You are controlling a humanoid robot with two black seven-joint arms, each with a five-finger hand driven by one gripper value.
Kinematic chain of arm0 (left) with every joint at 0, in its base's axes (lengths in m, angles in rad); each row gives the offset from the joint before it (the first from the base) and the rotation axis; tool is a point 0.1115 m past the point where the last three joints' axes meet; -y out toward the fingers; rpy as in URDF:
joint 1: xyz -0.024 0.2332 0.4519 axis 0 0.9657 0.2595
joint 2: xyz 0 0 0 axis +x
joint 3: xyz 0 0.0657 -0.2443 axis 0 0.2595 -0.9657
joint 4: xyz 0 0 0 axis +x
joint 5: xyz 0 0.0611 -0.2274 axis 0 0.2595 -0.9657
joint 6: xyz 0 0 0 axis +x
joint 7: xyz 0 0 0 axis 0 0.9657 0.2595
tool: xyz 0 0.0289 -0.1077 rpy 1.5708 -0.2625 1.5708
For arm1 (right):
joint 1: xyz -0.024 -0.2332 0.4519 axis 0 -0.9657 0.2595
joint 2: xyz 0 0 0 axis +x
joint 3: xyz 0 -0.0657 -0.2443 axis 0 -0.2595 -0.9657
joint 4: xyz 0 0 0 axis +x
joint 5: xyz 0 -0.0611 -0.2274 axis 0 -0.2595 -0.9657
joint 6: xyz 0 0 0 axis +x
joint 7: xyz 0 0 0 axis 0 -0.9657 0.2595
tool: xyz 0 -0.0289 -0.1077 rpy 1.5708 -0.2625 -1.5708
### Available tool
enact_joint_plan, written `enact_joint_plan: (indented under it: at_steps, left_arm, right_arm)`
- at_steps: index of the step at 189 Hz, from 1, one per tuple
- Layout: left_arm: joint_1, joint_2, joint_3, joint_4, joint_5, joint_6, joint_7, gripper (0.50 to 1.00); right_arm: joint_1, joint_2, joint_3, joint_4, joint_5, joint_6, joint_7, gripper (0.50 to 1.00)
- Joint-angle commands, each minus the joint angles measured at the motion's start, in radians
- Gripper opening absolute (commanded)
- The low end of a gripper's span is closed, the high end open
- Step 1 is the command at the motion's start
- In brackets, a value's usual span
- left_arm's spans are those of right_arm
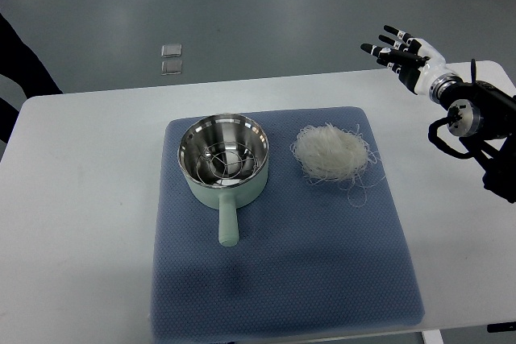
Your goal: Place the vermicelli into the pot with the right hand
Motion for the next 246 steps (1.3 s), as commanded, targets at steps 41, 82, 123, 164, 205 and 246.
enact_joint_plan:
  at_steps: [41, 82, 123, 164, 205, 246]
  left_arm:
    - [0.002, 0.0, -0.001, 0.001, 0.001, 0.0, 0.0, 1.0]
    - [0.006, 0.0, -0.001, 0.01, 0.001, 0.0, 0.0, 1.0]
    - [0.008, 0.0, -0.001, 0.013, 0.0, 0.002, 0.0, 1.0]
    - [0.008, 0.0, -0.001, 0.011, 0.0, 0.002, 0.0, 1.0]
    - [0.008, 0.0, -0.001, 0.013, 0.0, 0.003, 0.0, 1.0]
    - [0.008, 0.0, -0.001, 0.014, 0.0, 0.002, 0.002, 1.0]
  right_arm:
    - [0.011, -0.02, -0.002, 0.001, -0.001, 0.013, -0.003, 0.924]
    - [0.028, -0.023, -0.019, 0.002, -0.039, 0.048, -0.006, 0.924]
    - [0.033, -0.025, -0.019, 0.002, -0.086, 0.082, -0.008, 0.924]
    - [0.03, -0.021, -0.019, 0.002, -0.156, 0.086, -0.006, 0.921]
    - [0.03, -0.023, -0.019, 0.028, -0.157, 0.088, -0.006, 0.921]
    - [0.054, -0.087, -0.1, 0.103, -0.375, 0.194, 0.0, 0.921]
